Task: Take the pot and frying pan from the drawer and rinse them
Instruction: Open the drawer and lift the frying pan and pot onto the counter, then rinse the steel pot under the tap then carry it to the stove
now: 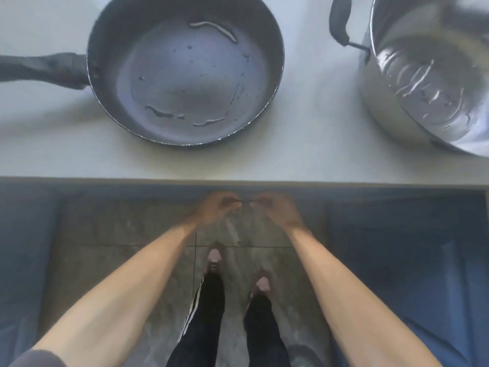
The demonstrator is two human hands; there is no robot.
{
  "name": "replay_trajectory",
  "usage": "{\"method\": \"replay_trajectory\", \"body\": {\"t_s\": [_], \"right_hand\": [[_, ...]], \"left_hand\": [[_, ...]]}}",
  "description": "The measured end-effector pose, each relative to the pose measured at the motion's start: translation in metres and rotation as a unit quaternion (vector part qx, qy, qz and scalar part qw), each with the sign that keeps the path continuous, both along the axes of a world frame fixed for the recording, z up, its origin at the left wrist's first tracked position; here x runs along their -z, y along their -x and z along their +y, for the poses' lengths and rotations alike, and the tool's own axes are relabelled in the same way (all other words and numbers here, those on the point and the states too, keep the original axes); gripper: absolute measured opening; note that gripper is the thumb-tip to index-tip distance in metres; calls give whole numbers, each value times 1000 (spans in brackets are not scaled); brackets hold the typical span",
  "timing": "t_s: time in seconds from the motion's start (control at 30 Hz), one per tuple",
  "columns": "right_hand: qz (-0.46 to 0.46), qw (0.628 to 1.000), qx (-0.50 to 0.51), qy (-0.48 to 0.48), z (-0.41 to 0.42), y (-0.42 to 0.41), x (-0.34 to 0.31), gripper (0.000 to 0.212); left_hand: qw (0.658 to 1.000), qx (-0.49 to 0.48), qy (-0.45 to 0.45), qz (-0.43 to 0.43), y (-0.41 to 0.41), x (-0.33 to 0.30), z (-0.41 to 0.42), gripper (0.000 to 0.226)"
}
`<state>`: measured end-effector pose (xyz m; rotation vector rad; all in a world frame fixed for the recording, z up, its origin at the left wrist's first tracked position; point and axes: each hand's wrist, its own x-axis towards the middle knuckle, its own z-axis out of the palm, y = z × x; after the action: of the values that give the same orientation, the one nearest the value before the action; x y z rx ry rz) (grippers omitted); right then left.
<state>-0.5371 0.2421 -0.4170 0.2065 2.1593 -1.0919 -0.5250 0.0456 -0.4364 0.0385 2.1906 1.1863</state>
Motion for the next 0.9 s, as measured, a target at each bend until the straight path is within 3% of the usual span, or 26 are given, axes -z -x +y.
{"method": "replay_trajectory", "body": {"t_s": [0.1, 0.23, 0.27, 0.33, 0.47, 0.53, 0.6, 0.67, 0.7, 0.8, 0.9], "right_hand": [[-30, 996, -41, -69, -3, 7, -14, 34], [-108, 979, -96, -143, -7, 6, -43, 44], [-106, 978, -106, -147, -10, -1, -55, 45], [-111, 986, -84, -91, -10, -16, -81, 44], [-75, 990, 59, 107, 45, -57, -206, 29], [-26, 977, 152, 151, 90, -70, -268, 26], [83, 943, 286, 146, 146, -73, -315, 27], [182, 899, 389, 87, 200, -54, -335, 10], [210, 890, 402, 45, 227, -37, -335, 12], [214, 908, 360, -15, 287, 22, -326, 20], [159, 946, 283, -7, 312, 74, -303, 25]], "left_hand": [[995, 73, 66, 22, 2, -6, -13, 9], [992, 32, 124, -12, -4, -18, -2, 27], [989, 30, 144, -6, -11, -32, 7, 31], [993, 66, 101, -10, -39, -80, 19, 42], [975, 168, -14, 144, -37, -229, 21, 38], [948, 147, -27, 280, 5, -281, 16, 34], [930, 117, 18, 349, 62, -325, 21, 36], [927, 135, 98, 336, 115, -345, 33, 40], [929, 155, 133, 309, 137, -346, 41, 42], [951, 168, 154, 207, 177, -334, 64, 33], [978, 133, 105, 123, 185, -326, 81, 28]]}}
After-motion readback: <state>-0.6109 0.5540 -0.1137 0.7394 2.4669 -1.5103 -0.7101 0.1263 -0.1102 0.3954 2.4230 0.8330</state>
